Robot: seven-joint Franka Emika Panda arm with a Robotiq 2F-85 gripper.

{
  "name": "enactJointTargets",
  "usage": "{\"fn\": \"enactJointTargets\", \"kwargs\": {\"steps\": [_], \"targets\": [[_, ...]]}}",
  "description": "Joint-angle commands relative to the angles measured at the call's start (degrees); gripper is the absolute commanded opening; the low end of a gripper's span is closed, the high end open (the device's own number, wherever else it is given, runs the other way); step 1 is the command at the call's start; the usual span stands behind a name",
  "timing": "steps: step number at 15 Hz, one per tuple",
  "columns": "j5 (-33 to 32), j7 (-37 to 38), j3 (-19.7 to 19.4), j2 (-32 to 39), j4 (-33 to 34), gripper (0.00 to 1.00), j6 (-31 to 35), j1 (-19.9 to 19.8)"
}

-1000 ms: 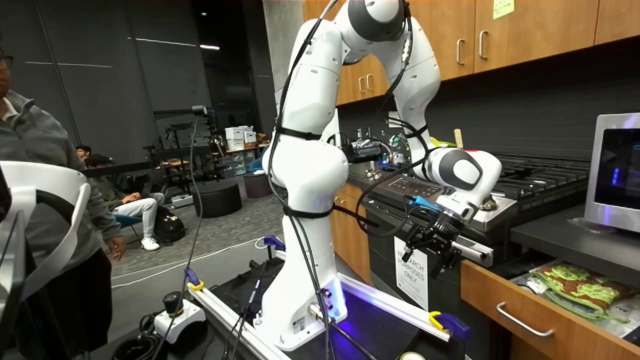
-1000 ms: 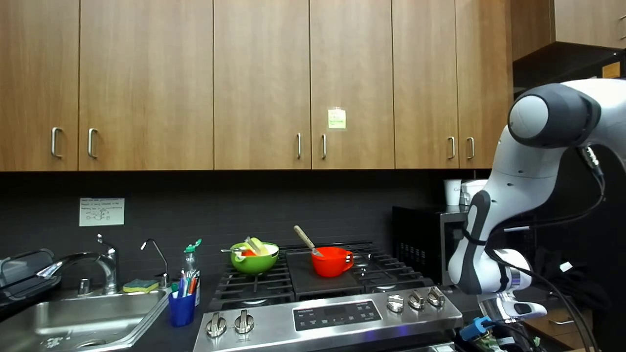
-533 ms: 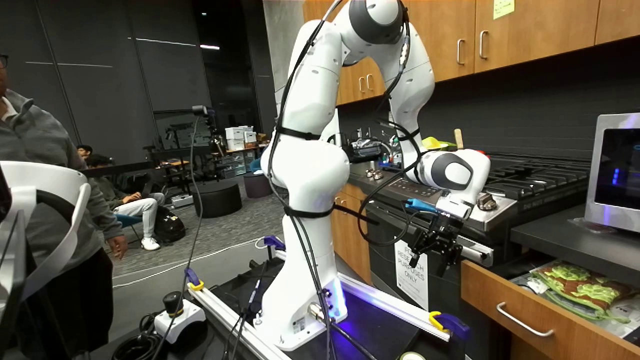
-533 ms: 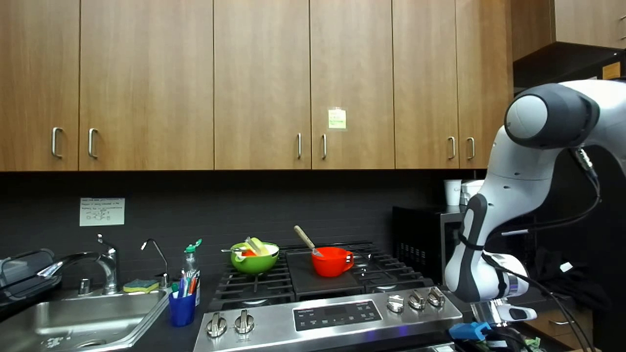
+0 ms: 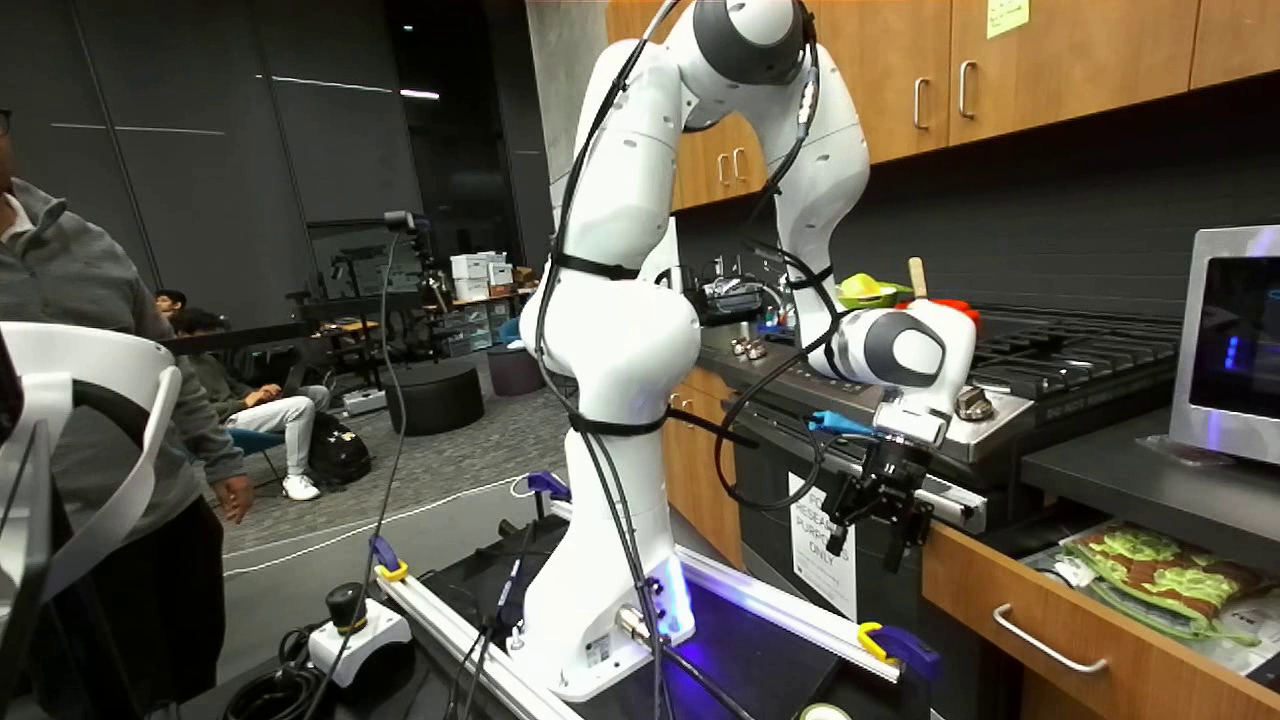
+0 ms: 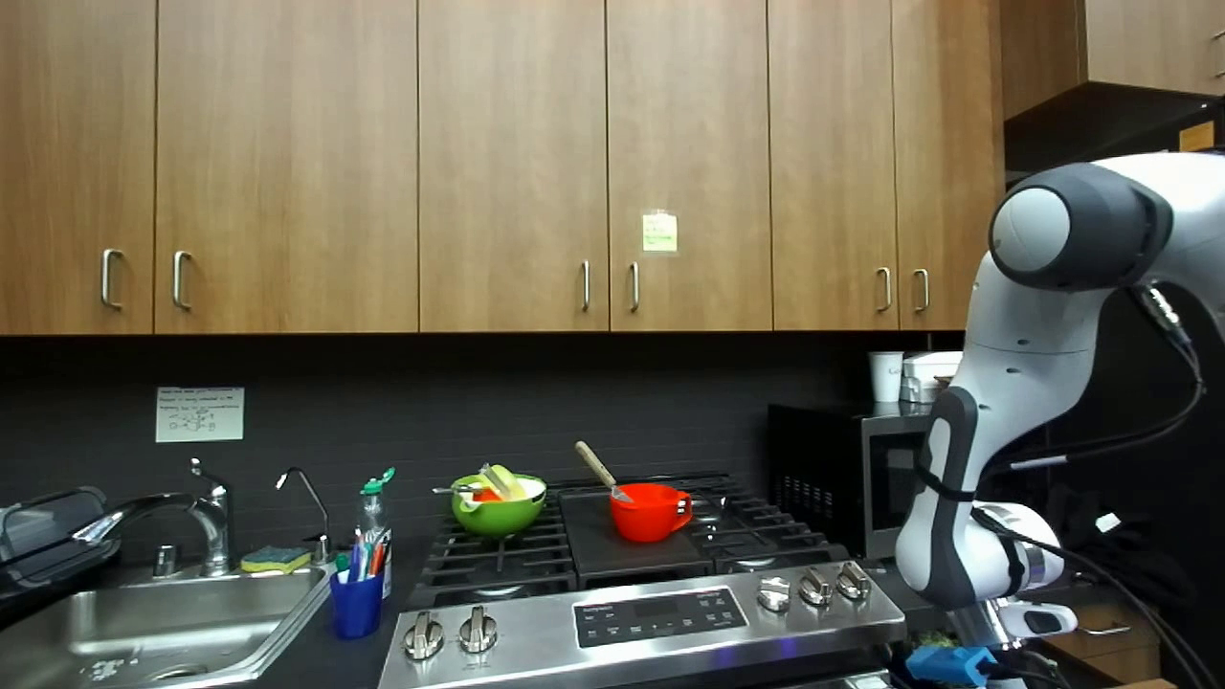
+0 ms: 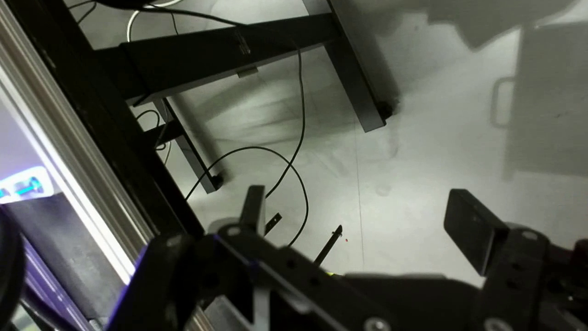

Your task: Close the top drawer of the kitchen unit

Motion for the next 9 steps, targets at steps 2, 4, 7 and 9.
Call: {"fn": "enactJointTargets", "kwargs": {"steps": [2,4,7,9], "targets": [[-4.8,3.1,-4.2,-2.4,-2.7,1.0,1.5,-0.5],[-5.4,3.9,-5.1,-1.7,-2.5,1.0,2.5,-1.0],[-6.0,5.6,-6.1,-1.1,-2.8,1.0,6.1,-1.1],[-8.5,8.1,-7.0,-2.4,-4.0,1.0,10.0,0.5]]}}
